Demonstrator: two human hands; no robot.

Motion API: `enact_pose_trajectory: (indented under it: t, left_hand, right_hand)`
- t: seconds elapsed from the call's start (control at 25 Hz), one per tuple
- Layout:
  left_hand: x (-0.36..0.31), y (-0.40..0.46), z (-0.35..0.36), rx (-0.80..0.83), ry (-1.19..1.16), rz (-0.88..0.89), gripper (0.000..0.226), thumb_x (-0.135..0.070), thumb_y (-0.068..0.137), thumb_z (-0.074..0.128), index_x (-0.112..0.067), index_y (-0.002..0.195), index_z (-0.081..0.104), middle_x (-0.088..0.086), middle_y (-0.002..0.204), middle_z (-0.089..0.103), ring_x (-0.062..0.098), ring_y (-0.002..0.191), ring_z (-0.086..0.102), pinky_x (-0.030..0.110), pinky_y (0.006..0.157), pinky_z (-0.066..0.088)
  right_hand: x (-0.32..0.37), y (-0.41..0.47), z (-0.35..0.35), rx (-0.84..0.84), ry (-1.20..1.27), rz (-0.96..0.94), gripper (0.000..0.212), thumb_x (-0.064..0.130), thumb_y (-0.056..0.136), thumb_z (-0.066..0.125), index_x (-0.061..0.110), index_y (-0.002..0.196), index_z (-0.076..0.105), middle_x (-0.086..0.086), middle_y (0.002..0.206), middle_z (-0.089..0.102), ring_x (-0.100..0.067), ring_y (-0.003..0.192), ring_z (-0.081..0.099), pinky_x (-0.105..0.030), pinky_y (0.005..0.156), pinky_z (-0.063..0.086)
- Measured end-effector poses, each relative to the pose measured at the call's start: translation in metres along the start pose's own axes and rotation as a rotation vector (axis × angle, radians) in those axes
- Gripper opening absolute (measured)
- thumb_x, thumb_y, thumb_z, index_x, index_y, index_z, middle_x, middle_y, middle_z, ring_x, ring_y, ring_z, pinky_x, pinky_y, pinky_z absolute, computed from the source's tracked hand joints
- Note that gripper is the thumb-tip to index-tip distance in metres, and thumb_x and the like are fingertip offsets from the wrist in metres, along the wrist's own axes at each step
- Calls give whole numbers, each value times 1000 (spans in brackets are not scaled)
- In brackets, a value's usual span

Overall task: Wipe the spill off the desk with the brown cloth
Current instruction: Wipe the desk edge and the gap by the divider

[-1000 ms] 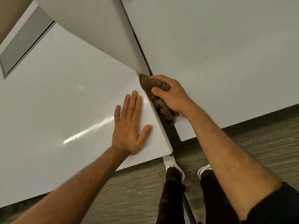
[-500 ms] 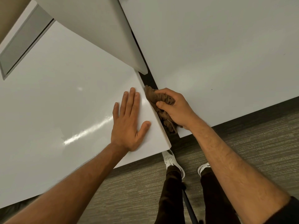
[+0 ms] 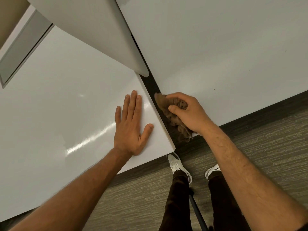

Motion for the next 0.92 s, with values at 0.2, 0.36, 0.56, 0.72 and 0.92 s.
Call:
enact_pose_trajectory:
  t: [0.2,0.36,0.56,0.72,0.92]
  left_hand:
    - [2,0,0,0,11,-5,87,-67,101,21,-14,168,4,3,177,-4,21,164,-7,46,131,-6]
    - [2,0,1,-17,7,4,86,-67,102,21,-16,168,4,2,178,-3,21,164,-6,46,131,-5]
    - [3,0,2,-15,10,3,86,-67,101,21,-16,168,4,1,178,-3,21,164,-6,49,131,-3]
    - [2,0,2,-15,11,4,87,-68,101,21,-15,168,5,3,178,-2,21,164,-6,51,131,-2]
    - [4,0,3,-18,13,8,86,-64,101,25,-15,168,4,1,178,-4,21,164,-6,50,131,-2]
  right_hand:
    - [16,20,12,-33,171,15,38,20,104,56,37,138,58,6,136,63,-11,125,59,-36,104,54]
    - [12,20,37,67,165,36,44,16,104,55,32,145,53,3,141,60,-11,129,56,-34,110,50]
    - [2,8,28,97,243,54,48,6,100,61,50,117,66,5,128,68,-9,119,64,-35,103,55]
    - [-6,-5,25,124,250,77,51,0,97,62,49,110,70,1,125,70,-12,117,66,-33,99,57]
    - [-22,-29,19,159,244,139,58,-3,96,63,54,102,73,20,107,74,-2,107,68,-19,89,57]
Point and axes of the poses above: each hand's wrist, its own y-axis towards the middle knuckle, its own z-axis out of the palm, x = y × z, the point moved 7 cm from there along y, towards the middle knuckle
